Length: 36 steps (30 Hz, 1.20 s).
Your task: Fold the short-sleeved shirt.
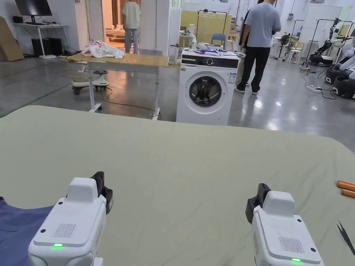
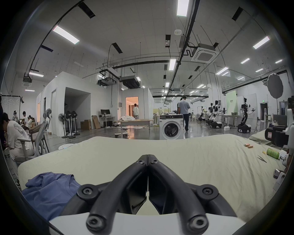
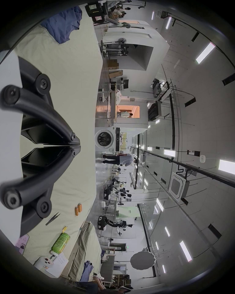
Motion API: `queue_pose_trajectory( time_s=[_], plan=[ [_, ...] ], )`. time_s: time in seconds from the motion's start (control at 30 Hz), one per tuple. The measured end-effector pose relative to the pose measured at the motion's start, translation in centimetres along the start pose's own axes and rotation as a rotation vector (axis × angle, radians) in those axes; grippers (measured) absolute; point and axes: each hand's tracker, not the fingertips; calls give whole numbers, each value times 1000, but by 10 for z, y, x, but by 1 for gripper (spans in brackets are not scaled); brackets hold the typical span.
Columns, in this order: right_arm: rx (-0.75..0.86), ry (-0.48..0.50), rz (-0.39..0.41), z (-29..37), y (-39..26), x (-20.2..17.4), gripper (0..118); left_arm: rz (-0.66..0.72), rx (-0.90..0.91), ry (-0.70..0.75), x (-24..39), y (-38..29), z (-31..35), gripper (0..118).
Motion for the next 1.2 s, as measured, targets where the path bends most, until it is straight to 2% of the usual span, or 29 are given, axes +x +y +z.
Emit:
queue_pose_trajectory(
  time_s=[0.43, 0.53, 0.67, 0.73, 0.8, 0.87, 0.93, 0.97, 1.0, 1.03, 1.1, 1.13, 1.17, 1.2],
  plan=[
    [-1, -2, -7, 3, 1, -2, 0, 1, -7, -2, -3, -7, -2, 0],
    [-17, 7, 0, 1, -2, -2, 0, -8, -12, 0, -3, -8, -2, 0],
    [-35, 23, 52, -1, -6, -5, 0, -16, -37, 0, -4, -10, -5, 0],
    [-41, 29, 44, -2, -4, -1, 0, 3, -52, -3, -11, -15, -11, 0],
    [-45, 15, -51, -1, -1, 5, 0, 153, -44, -58, -23, -15, -12, 0],
    [-37, 24, -257, 0, 3, 17, 0, 403, -51, -96, -40, -18, -16, 0],
    [-37, 6, -414, 3, 7, 26, 0, 637, -18, -109, -53, -23, -16, 0],
    [-31, 13, -465, 2, 6, 28, 0, 719, 5, -121, -58, -24, -15, 0],
    [-25, 20, -464, 1, 7, 28, 0, 753, 10, -119, -58, -23, -13, 0],
    [-29, 19, -420, 0, 8, 25, 0, 710, 3, -110, -55, -21, -12, 0],
    [-41, 82, -194, -5, 13, 13, 0, 420, -32, -97, -40, -10, -14, 0],
    [-48, 143, -18, -7, 17, 4, 0, 196, -67, -83, -25, -5, -16, 0],
    [-34, 186, 212, -8, 18, -7, 0, -63, -88, -50, -10, -2, -15, 0],
    [-30, 189, 455, -8, 18, -21, 0, -269, -85, -35, 1, -4, -14, 0]
  ],
)
